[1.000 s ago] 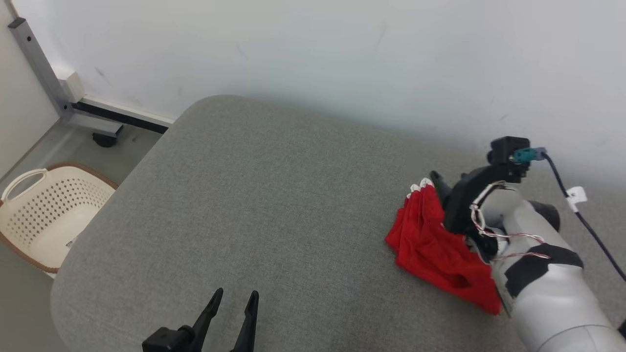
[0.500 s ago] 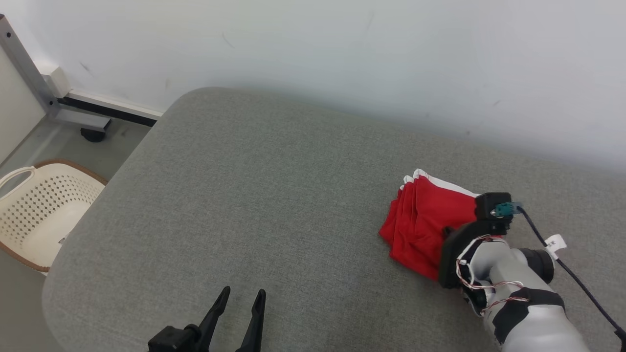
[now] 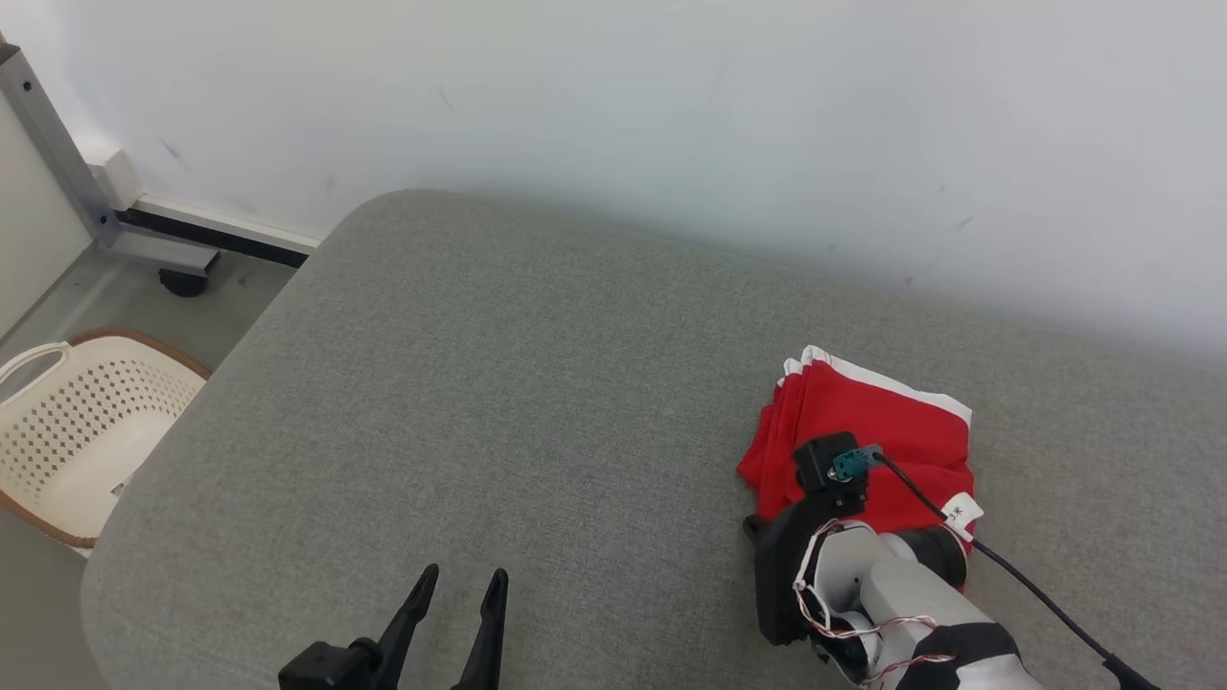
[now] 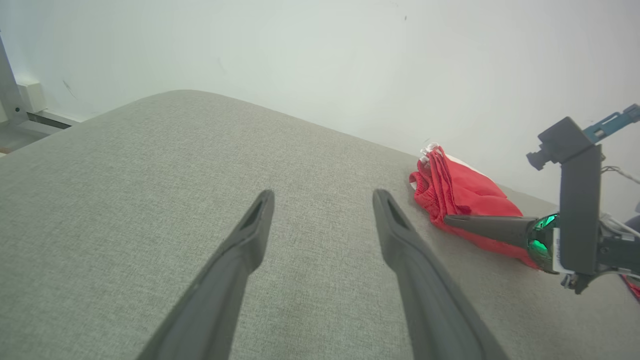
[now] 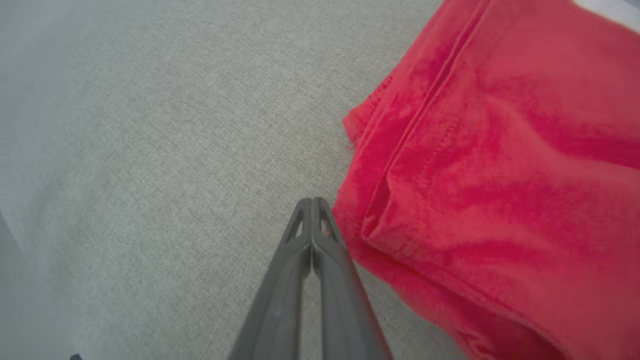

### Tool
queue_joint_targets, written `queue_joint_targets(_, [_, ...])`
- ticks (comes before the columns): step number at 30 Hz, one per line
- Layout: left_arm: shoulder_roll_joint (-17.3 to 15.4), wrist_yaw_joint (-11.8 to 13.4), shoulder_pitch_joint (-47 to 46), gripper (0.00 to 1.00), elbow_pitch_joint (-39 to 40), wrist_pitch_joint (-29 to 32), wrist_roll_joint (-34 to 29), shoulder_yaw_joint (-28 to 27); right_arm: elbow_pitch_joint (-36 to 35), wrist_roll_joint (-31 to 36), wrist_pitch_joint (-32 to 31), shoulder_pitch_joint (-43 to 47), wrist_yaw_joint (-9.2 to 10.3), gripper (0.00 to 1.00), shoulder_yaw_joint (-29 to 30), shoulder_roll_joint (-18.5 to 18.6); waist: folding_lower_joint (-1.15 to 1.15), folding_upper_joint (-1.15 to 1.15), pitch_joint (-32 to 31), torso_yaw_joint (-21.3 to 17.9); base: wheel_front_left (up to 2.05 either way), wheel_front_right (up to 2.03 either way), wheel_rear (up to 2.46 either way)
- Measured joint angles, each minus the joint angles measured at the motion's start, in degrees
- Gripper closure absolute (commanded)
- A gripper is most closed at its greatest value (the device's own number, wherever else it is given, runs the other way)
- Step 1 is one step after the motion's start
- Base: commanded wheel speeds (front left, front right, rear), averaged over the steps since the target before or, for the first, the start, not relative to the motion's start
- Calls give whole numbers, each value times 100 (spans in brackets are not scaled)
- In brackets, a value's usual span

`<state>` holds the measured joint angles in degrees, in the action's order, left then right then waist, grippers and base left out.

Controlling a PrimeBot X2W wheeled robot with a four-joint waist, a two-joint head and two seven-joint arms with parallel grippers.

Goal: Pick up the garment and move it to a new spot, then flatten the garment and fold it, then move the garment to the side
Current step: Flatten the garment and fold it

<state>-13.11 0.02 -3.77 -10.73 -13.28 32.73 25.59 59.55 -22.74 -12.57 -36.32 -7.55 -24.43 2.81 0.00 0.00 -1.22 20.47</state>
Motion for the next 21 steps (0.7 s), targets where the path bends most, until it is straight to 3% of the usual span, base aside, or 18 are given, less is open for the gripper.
queue_joint_targets(5, [0,10,2,0,14,-1,5,9,-476,-588,-154,146,0,100,-573,8,0,0,-1,-110,0,0,0])
queue_joint_targets(9, [-9,33,4,0,9,-3,15,3,-723,-939,-14,151,0,100,-659,4,0,0,-31,-182,0,0,0])
queue_joint_targets(11, [-31,49,20,0,9,-10,46,-14,-846,-1000,202,151,0,53,-572,5,0,0,-61,-230,0,0,0])
queue_joint_targets(12, [-45,53,25,0,11,-24,66,-33,-891,-1021,311,152,0,0,-478,1,0,0,-76,-258,0,0,0])
queue_joint_targets(21, [-180,172,154,0,180,-127,57,-358,-1738,-576,1252,826,1,0,977,428,0,0,-262,-671,0,0,0])
